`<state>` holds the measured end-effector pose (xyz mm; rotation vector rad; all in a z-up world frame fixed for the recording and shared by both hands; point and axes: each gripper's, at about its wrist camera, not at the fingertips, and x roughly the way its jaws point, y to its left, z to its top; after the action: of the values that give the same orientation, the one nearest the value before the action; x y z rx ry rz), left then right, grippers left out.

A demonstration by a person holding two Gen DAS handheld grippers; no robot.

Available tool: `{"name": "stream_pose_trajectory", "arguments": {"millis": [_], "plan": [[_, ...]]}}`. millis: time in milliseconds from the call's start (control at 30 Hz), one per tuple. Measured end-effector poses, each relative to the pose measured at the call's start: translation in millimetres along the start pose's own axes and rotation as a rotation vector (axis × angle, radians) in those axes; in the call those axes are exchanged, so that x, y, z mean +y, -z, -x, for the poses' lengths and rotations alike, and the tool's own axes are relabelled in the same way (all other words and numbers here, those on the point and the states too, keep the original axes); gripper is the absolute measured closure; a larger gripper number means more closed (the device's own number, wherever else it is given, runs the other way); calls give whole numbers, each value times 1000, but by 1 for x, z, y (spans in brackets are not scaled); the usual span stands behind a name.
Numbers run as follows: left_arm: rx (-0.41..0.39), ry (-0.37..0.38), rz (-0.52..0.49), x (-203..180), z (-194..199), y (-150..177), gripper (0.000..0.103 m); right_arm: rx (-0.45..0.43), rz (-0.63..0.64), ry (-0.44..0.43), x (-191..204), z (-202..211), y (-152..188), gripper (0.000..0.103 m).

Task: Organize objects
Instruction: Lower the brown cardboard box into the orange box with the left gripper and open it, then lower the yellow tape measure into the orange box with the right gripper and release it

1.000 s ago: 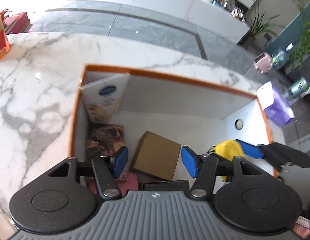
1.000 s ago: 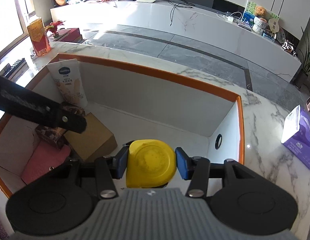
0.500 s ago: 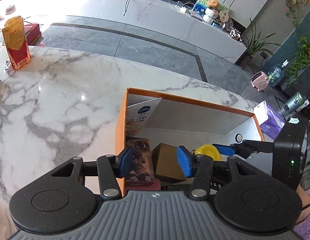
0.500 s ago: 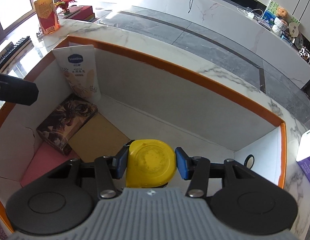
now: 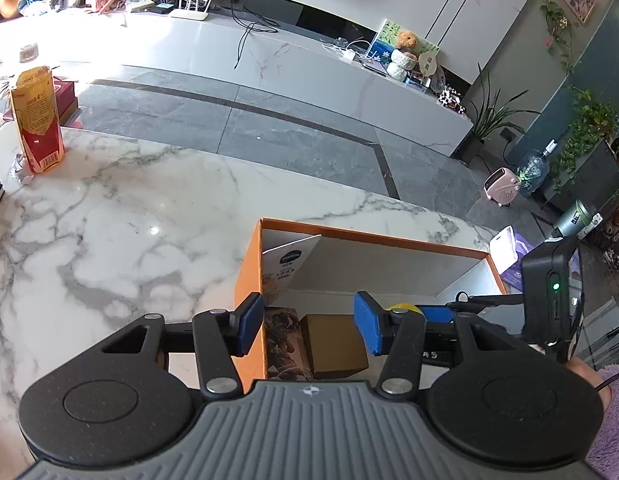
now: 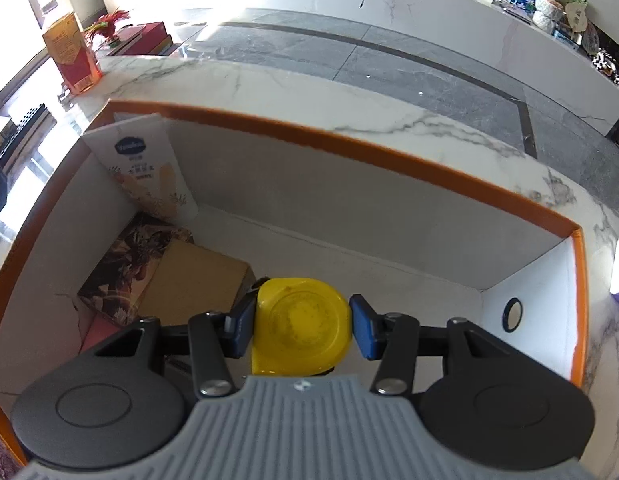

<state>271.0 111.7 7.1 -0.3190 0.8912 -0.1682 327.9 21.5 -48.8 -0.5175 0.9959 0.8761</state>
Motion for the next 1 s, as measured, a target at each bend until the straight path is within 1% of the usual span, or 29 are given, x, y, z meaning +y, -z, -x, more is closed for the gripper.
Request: {"name": "stream_pose_trajectory", "arguments": {"millis": [67, 167, 233, 367, 533, 700, 800, 900, 1000], "plan": [[0, -9, 8, 4, 0, 0, 44, -31, -52, -23, -4, 5, -8, 51], [12, -10, 8, 8, -3, -2, 45, -39, -153, -114, -6, 5, -22, 51], [24, -17, -1, 8, -6, -4, 49, -29, -191, -149, -2, 0, -30, 51], [14, -16, 1, 11, -3, -1, 49, -18, -238, -156, 10, -18, -46, 51], [28, -25, 12, 20, -4, 4, 49, 24, -323, -185, 9, -39, -49, 51], [36, -10, 4, 21, -6, 1, 49, 38, -335, -186, 13, -47, -49, 50], [34, 6, 11, 17, -11, -5, 51, 53, -329, -186, 12, -47, -50, 49], [22, 32, 11, 14, -9, -3, 51, 32, -340, -192, 9, -44, -51, 49], [32, 19, 15, 17, -10, 2, 51, 23, -340, -209, 7, -43, -51, 49]]}}
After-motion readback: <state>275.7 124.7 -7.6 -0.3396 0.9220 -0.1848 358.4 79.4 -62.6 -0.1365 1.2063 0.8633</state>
